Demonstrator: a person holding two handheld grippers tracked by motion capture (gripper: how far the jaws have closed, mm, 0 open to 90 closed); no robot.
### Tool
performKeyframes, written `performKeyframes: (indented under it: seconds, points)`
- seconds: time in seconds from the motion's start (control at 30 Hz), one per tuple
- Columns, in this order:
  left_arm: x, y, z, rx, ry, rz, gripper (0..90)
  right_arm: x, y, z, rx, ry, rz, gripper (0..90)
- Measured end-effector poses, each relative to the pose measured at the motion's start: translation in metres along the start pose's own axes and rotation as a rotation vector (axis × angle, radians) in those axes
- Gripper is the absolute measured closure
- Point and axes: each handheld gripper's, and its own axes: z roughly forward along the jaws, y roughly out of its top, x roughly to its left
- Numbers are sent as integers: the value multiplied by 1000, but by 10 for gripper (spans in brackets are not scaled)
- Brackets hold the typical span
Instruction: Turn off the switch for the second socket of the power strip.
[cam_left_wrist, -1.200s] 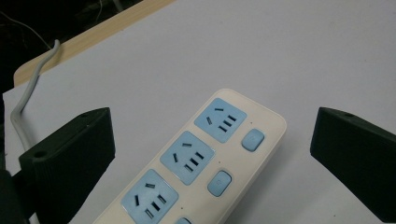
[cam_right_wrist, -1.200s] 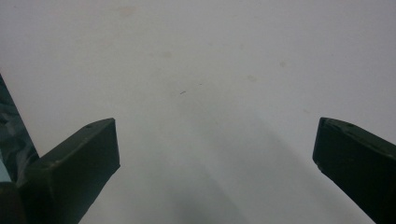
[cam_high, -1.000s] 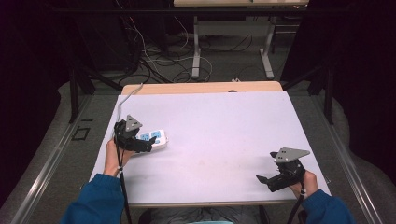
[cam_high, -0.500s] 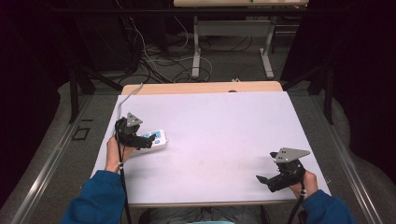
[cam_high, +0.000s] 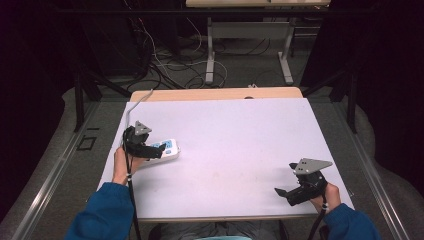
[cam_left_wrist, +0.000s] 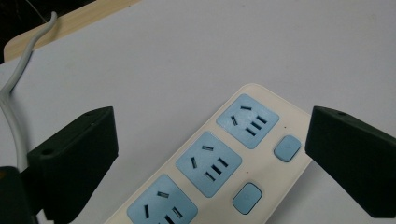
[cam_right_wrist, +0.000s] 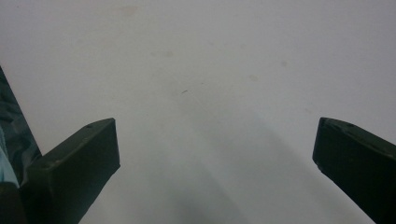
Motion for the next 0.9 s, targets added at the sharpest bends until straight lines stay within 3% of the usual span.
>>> performKeyframes:
  seconds: [0.37,0.9]
  points:
    - [0,-2,-3,-20,-28,-2,405,1,0,0,2,0,5,0]
    - [3,-6,-9,-80,-44,-44,806,0,0,0,-4,-5,1,1]
